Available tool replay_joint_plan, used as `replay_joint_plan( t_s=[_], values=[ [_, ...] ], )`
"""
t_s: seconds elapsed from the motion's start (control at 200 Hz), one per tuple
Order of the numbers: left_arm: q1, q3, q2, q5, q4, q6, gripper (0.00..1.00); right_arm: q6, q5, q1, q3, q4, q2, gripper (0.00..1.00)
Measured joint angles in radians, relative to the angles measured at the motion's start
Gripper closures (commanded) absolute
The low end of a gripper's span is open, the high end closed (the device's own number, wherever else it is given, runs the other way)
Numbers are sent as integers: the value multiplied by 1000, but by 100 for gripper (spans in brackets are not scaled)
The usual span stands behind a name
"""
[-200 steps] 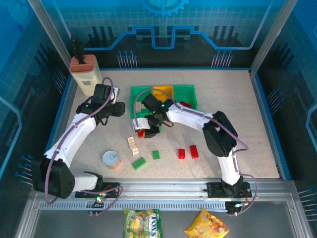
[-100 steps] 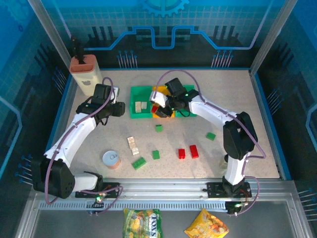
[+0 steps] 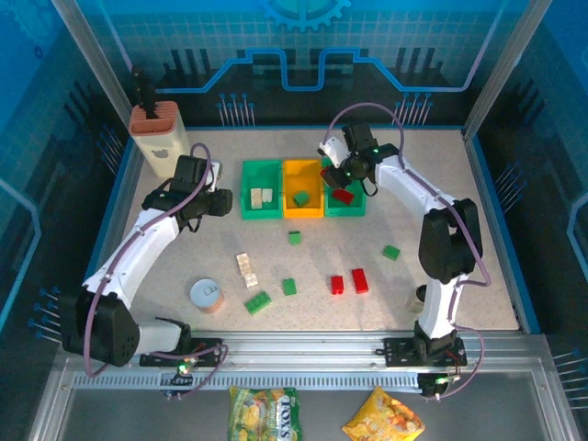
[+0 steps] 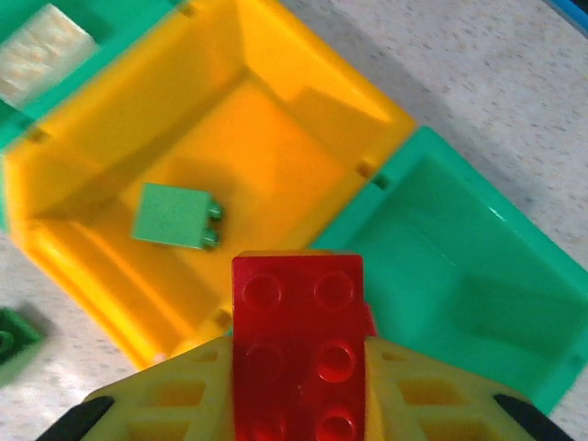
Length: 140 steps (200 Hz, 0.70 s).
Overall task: Sort the legos into containers by color
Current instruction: Place the lego in the container.
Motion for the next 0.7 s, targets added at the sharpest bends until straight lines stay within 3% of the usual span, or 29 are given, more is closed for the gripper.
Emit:
replay_joint_plan(
  t_s=[0.41,0.7],
  values=[
    [0,0,6,3,0,0,47,-226,174,-17,93,-48,168,69],
    [0,0,6,11,0,0,47,-329,201,-25,141,-33,249,67]
  ],
)
